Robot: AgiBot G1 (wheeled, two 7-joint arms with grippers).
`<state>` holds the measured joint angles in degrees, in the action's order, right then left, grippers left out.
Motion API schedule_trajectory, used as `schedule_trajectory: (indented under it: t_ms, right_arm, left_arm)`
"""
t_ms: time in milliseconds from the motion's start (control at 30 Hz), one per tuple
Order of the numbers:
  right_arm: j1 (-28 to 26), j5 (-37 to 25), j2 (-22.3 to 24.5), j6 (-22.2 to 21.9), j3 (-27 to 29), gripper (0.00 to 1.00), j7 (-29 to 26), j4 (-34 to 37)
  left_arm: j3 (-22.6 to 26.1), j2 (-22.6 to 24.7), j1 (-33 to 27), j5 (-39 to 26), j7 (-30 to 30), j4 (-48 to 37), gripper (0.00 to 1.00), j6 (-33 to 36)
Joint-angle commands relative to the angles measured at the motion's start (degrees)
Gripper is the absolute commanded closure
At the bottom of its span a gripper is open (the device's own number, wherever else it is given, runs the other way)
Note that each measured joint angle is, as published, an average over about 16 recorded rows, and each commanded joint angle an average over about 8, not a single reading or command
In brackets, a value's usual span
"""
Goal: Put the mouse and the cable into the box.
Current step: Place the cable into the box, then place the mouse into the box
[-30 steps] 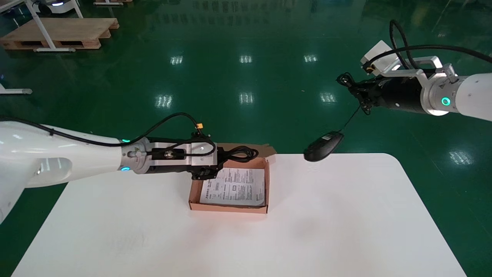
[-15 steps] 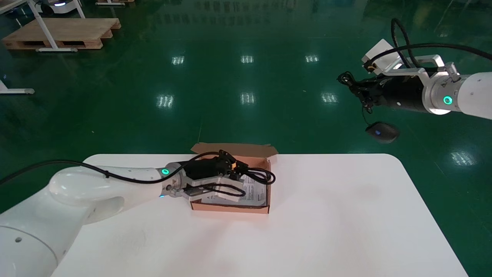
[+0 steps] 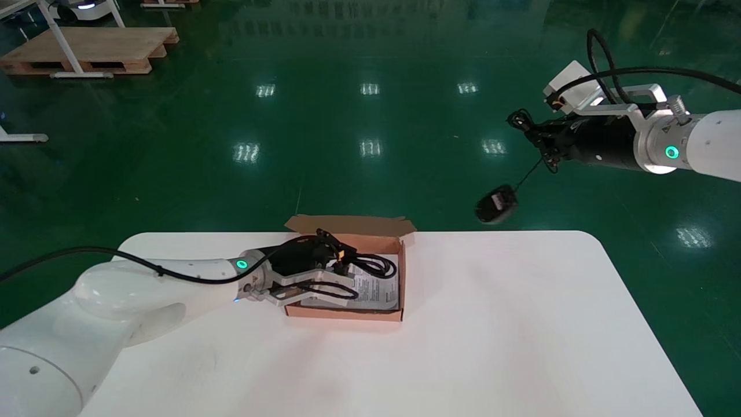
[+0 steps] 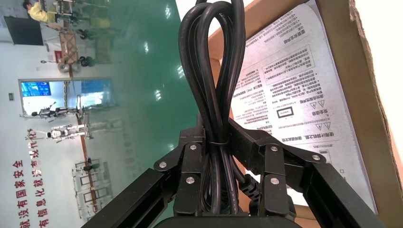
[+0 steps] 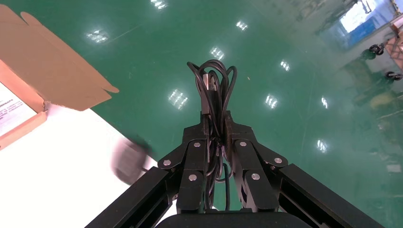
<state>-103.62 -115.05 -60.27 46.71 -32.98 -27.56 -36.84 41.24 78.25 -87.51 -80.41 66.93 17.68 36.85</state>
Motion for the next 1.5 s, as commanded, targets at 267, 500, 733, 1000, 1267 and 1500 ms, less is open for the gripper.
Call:
schedule_trajectory:
  t_ms: [267,500,733,1000,1267,1500]
  right_arm:
    - [-0.02,0.02,0.01,0.03,0.01,1.0,0.01,0.03]
    - [0.0,0.02,0.01,0.02,0.01,1.0,-0.01,0.01]
    - [0.03,0.02,0.01,-0.01,0.01,1.0,-0.01,-0.02]
    - [0.04,0.02,0.01,-0.03,0.01,1.0,-0.01,-0.02]
    - [0.04,0.02,0.01,-0.04,0.01,1.0,-0.01,-0.02]
    - [0.04,0.02,0.01,-0.04,0.01,1.0,-0.01,-0.02]
  left_arm:
    - [1.09,0.02,0.02,1.45,0.2,-0.43,0.0,-0.4]
    - [0.8,0.0,-0.05,1.04,0.18,-0.35,0.0,-0.38]
    - [0.66,-0.02,-0.08,0.77,0.16,-0.25,0.0,-0.36]
    - [0.56,-0.05,-0.1,0.62,0.16,-0.2,0.0,-0.34]
    - [0.51,-0.07,-0.13,0.54,0.16,-0.17,0.0,-0.31]
    - [0.48,-0.07,-0.15,0.5,0.16,-0.14,0.0,-0.3]
